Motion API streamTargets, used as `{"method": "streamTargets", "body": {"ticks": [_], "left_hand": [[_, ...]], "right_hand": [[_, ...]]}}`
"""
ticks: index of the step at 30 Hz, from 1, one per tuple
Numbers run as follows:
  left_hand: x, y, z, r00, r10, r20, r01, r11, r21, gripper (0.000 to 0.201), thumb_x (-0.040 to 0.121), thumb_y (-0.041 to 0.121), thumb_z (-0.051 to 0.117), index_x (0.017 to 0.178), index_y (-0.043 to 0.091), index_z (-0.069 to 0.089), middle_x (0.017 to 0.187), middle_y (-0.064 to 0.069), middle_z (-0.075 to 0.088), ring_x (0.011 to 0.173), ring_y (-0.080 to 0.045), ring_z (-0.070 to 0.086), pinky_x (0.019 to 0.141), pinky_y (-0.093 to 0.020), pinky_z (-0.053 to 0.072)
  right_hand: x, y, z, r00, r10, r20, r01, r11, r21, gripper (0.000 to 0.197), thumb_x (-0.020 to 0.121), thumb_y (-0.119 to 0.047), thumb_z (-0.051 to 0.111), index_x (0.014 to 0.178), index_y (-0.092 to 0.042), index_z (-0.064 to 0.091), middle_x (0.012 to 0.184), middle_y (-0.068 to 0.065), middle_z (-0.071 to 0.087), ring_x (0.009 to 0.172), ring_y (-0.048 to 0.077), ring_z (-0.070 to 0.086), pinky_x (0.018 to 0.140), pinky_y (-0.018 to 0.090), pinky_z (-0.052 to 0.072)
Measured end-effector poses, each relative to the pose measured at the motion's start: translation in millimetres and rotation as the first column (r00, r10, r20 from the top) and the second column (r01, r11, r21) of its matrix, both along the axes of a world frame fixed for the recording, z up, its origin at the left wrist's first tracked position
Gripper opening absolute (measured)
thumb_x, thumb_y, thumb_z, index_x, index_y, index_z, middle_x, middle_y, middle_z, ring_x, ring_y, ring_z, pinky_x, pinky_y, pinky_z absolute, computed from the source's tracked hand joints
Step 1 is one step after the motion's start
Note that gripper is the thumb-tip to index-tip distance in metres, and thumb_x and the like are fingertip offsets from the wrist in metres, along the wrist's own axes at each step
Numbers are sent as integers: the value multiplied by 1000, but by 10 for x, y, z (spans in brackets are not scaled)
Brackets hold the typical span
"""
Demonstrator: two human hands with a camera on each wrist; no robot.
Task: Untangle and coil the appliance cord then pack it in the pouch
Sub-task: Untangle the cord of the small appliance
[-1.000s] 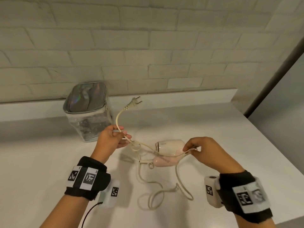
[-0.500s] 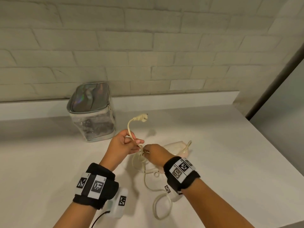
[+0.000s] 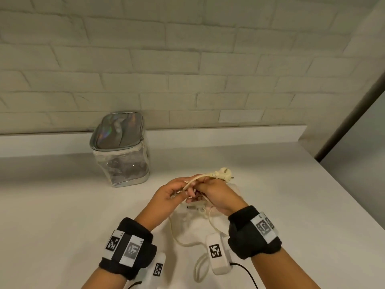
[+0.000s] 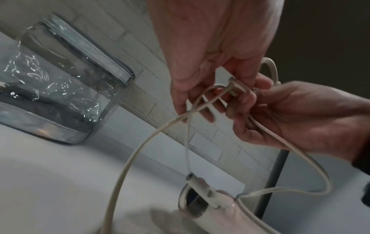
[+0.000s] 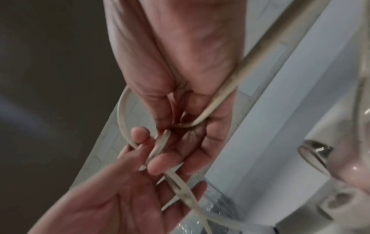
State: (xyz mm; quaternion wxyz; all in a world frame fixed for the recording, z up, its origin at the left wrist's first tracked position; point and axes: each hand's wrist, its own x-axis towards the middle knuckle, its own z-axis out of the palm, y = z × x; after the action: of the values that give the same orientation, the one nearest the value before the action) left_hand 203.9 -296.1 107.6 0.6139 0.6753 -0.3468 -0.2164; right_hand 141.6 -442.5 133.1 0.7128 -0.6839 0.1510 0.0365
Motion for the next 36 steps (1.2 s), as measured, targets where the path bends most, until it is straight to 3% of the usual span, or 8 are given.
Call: {"method": "streamTargets", "body": {"ticks": [3, 6, 11, 17, 19, 26, 31, 36], "left_hand": [[-2, 38, 30, 996, -56, -67, 54, 998, -27, 37, 79, 15, 65, 110, 36, 56, 101, 4, 69, 91, -13, 64, 84, -27, 51], [73, 87, 75, 984, 10, -177, -18, 999, -43, 50, 88, -7, 45, 120, 32, 44, 87, -2, 73, 81, -14, 68, 79, -25, 54], [93, 78, 140, 993, -28, -117, 32, 999, 36, 33, 84, -4, 54, 103, 20, 68, 96, 9, 75, 95, -8, 67, 82, -16, 51], [184, 117, 75, 976, 167, -140, -167, 986, 9, 37, 84, -7, 53, 90, 25, 71, 89, 8, 74, 88, -8, 67, 65, -21, 57], [232, 151, 21, 959, 255, -122, -255, 967, 19, 37, 86, -9, 49, 92, 22, 68, 97, 4, 68, 92, -12, 64, 60, -19, 57], [316, 188, -126, 905, 425, -30, -421, 903, 84, 36, 90, -8, 41, 97, 17, 67, 99, -6, 56, 98, -21, 55, 55, -17, 56], [380, 225, -36, 888, 459, 24, -460, 884, 85, 36, 90, -6, 42, 95, 21, 67, 104, -14, 55, 98, -21, 55, 59, -19, 58], [336, 252, 33, 899, 439, -8, -438, 897, 58, 37, 89, -6, 45, 91, 24, 67, 98, -7, 57, 87, -15, 57, 59, -20, 58]], "right_hand": [[-101, -105, 68, 998, -50, 48, 46, 996, 80, 20, 94, -6, 44, 86, -4, 63, 72, 7, 62, 56, 15, 64, 49, 19, 51], [-109, -165, 104, 996, -29, 82, 23, 997, 77, 22, 95, -10, 43, 82, -8, 62, 76, 8, 58, 63, 19, 62, 63, 27, 51], [-173, -238, 53, 992, -34, 123, 4, 971, 240, 18, 94, -10, 45, 92, -5, 62, 74, 2, 55, 64, 20, 59, 64, 29, 47], [-312, -320, -17, 977, -114, 179, 22, 895, 446, 19, 92, -7, 41, 90, -7, 60, 73, 5, 53, 64, 17, 57, 51, 22, 47], [-355, -352, -42, 964, -166, 206, 34, 850, 526, 24, 87, 1, 41, 93, -8, 63, 72, 7, 59, 61, 17, 57, 59, 25, 52], [-363, -318, 4, 965, -49, 256, -82, 875, 478, 41, 67, 3, 47, 106, -6, 58, 79, 8, 64, 64, 19, 50, 67, 27, 52], [-363, -366, -69, 956, -94, 279, -36, 904, 426, 55, 56, -28, 83, 105, -12, 66, 97, 7, 69, 86, 23, 61, 84, 32, 50], [-341, -402, -93, 955, -136, 265, 41, 941, 337, 62, 50, -38, 87, 102, -14, 65, 96, 7, 73, 91, 25, 68, 81, 30, 56]]}}
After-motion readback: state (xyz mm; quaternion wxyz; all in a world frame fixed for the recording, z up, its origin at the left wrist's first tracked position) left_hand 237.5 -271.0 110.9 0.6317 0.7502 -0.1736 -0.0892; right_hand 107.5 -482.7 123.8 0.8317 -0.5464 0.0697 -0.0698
